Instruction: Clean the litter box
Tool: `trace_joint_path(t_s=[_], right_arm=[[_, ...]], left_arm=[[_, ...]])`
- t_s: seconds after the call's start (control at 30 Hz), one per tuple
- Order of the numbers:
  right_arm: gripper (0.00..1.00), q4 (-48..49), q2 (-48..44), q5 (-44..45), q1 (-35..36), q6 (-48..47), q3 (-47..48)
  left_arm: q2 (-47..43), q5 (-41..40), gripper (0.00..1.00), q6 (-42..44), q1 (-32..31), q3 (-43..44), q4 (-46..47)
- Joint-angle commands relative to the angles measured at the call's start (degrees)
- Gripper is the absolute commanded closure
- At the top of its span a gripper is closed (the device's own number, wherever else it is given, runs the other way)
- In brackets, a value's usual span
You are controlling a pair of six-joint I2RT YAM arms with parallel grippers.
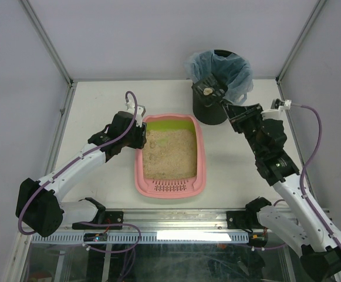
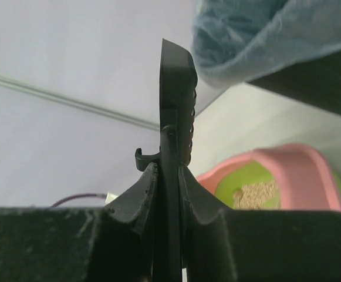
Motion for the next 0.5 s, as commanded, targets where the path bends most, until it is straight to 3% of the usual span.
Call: trace_joint_path(t_s=[0.0,0.23,0.47], right_arm=[[1.0,1.92,3.36,8.29,-1.23,-9.03,7.99],[1.0,0.11,12.24,18.65,-2.49,-27.16,20.5],[1.0,-1.44,24.43,17.44,-3.05,-46.71,32.43]], left_arm=[[-1.73,1.55,0.62,1.35,-0.23,0.18,1.01],[-2.11,1.85,0.62,1.33,-0.22,0.39,1.01],[-3.79,1.01,0.62,1.28,-0.19,-0.14,0.97]])
